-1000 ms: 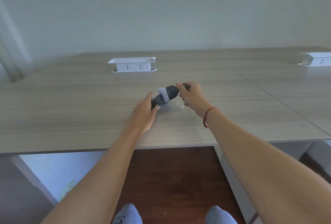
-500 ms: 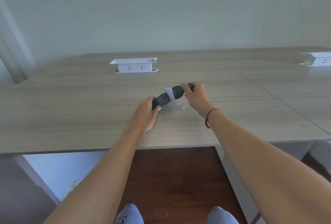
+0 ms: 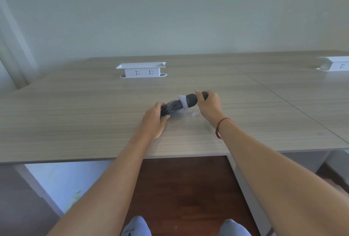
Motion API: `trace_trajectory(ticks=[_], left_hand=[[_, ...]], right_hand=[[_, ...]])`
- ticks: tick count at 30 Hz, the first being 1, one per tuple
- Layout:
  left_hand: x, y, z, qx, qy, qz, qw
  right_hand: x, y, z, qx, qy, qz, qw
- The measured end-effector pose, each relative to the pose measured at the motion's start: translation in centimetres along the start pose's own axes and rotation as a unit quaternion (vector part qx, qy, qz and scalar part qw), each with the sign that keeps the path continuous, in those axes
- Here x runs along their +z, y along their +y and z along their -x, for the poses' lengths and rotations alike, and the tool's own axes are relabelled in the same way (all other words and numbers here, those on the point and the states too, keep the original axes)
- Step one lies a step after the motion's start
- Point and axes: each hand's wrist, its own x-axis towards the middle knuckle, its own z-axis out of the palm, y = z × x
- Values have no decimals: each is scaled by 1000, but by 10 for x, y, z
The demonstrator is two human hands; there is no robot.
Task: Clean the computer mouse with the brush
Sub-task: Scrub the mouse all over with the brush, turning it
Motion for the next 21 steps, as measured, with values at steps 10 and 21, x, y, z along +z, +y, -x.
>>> trace_trajectory(ticks=[10,21], left_hand=[[0,0,1,-8,-4,0,1000],[1,-2,0,12,7,-9,1000]], right_hand=[[5,-16,2,-39,-55,-15,998],[7,-16,8,-62,-66,-43,995]])
